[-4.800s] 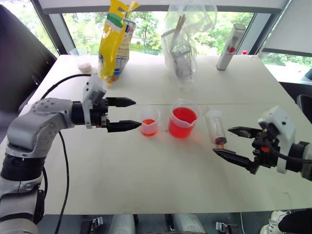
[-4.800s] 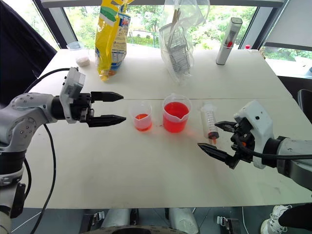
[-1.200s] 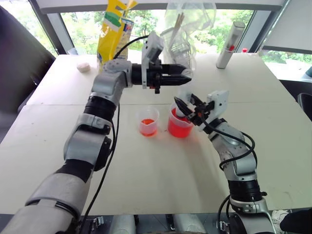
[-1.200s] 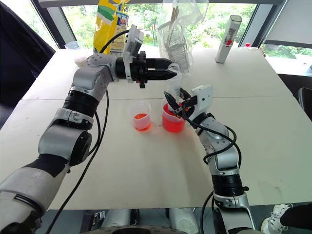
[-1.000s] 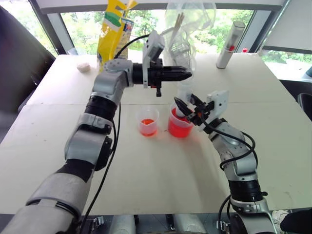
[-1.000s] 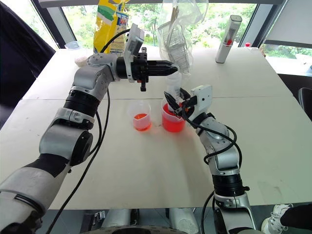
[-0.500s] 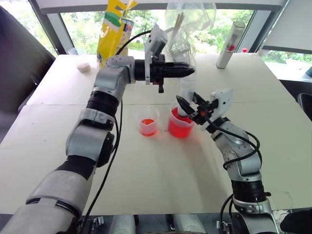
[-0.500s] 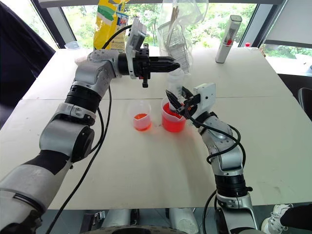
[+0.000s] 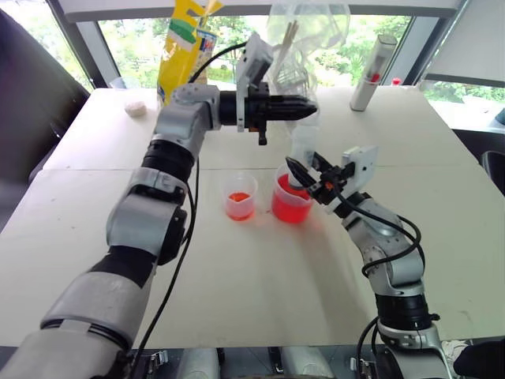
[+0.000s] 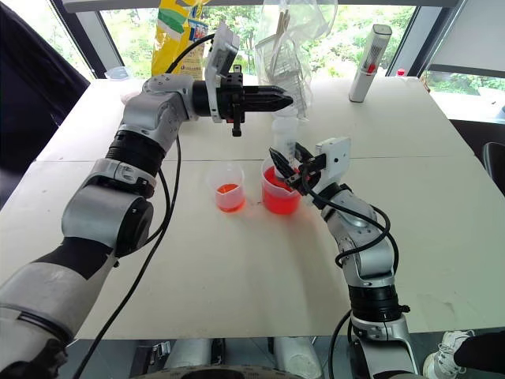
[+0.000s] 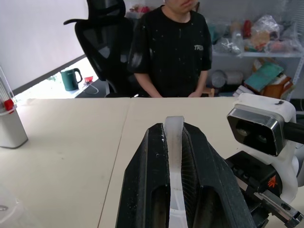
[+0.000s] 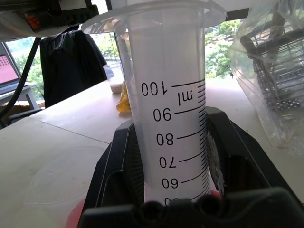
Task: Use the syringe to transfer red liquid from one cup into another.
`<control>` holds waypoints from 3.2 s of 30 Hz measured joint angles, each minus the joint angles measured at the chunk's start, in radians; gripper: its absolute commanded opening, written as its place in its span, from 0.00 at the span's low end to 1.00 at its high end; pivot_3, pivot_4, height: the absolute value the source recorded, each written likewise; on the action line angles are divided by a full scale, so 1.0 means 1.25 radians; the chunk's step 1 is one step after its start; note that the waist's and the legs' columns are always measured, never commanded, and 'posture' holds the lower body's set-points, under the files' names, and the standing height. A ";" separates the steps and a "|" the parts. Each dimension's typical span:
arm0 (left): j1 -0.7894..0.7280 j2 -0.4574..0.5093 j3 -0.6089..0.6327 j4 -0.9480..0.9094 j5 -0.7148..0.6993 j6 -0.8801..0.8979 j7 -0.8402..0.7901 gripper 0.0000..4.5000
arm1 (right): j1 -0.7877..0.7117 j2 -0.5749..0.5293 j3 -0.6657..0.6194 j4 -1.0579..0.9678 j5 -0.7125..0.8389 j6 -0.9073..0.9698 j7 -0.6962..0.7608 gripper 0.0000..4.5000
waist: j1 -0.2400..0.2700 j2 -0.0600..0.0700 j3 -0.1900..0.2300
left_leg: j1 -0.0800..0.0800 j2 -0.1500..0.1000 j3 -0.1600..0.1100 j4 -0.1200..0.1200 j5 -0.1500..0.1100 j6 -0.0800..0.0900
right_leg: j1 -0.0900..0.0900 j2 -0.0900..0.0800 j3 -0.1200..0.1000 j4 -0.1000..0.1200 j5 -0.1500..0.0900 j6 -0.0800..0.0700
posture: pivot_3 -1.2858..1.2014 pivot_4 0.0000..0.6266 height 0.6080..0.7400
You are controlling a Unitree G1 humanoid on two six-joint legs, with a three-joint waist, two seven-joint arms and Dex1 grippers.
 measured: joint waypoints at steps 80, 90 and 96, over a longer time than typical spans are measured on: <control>0.209 0.358 0.151 -0.457 -0.181 0.334 0.025 0.96 | -0.206 0.121 0.143 0.200 0.016 -0.058 0.103 0.31 | 0.000 0.000 0.000 | 0.000 0.001 -0.003 0.001 0.002 -0.004 | 0.001 -0.003 -0.003 0.003 0.000 0.000 | 0.52 0.24 0.99; 0.213 0.284 0.101 -0.455 -0.160 0.325 0.061 0.54 | -0.202 0.121 0.143 0.204 -0.002 -0.059 0.101 0.31 | -0.010 0.000 0.000 | 0.000 0.001 -0.003 0.001 0.003 -0.004 | 0.000 -0.002 -0.003 0.003 0.000 0.000 | 0.52 0.24 0.99; 0.218 0.278 0.089 -0.456 -0.156 0.320 0.048 0.01 | -0.202 0.121 0.141 0.204 -0.008 -0.059 0.092 0.31 | -0.014 0.000 0.000 | 0.000 0.001 -0.003 0.001 0.003 -0.004 | 0.000 -0.002 -0.003 0.003 0.000 0.000 | 0.52 0.24 0.99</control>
